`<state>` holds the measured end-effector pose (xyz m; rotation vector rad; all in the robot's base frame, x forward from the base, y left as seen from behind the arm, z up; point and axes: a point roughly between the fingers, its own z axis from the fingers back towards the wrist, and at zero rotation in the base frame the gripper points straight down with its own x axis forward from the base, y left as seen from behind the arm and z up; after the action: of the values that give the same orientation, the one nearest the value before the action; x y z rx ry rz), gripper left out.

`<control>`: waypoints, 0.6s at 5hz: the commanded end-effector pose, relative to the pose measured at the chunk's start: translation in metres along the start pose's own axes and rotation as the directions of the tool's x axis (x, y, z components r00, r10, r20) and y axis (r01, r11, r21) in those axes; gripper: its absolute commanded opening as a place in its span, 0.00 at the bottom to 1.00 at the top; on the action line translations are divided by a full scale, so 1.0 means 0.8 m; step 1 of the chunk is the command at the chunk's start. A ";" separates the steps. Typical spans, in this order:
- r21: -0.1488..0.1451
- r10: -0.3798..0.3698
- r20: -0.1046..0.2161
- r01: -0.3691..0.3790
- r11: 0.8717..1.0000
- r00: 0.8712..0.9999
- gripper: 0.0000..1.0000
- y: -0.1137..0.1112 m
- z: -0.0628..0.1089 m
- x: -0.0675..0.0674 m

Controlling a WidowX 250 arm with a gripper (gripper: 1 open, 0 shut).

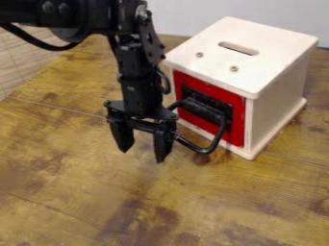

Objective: Close the drawer

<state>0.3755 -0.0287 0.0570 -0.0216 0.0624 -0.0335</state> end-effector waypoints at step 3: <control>-0.037 0.026 0.106 -0.022 0.999 0.994 1.00 -0.023 0.031 -0.001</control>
<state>0.3694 -0.0498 0.0494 -0.0433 0.0487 -0.0187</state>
